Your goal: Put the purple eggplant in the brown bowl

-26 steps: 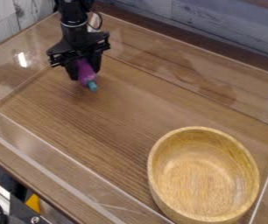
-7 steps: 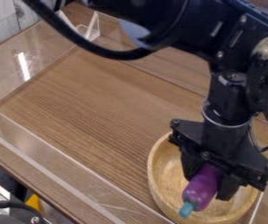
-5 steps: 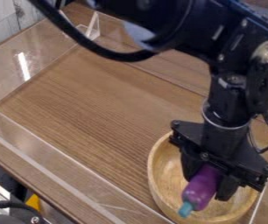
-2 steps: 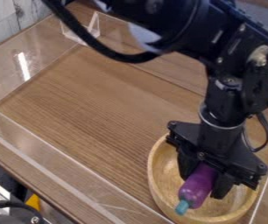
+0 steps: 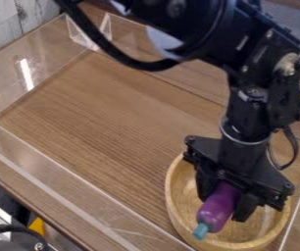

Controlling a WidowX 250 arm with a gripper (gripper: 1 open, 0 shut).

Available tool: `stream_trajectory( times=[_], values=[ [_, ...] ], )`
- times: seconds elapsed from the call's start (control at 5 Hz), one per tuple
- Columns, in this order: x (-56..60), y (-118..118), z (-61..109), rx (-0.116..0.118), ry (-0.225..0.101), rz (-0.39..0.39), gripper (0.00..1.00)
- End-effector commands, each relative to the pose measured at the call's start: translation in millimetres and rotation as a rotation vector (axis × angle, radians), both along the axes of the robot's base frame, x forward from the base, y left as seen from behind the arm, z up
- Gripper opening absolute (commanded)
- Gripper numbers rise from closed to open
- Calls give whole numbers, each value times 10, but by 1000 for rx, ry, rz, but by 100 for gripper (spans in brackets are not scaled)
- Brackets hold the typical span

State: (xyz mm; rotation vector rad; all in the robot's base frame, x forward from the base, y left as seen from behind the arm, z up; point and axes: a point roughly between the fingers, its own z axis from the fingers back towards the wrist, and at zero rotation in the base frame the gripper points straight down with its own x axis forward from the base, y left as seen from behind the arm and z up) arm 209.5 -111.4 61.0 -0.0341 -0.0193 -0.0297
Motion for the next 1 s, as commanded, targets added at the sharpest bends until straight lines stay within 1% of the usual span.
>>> stream_trajectory(
  times=[0.0,0.8],
  values=[
    [94,-3,86,-14,-35,10,0],
    [122,32,34,3,-15,27,0]
  ],
)
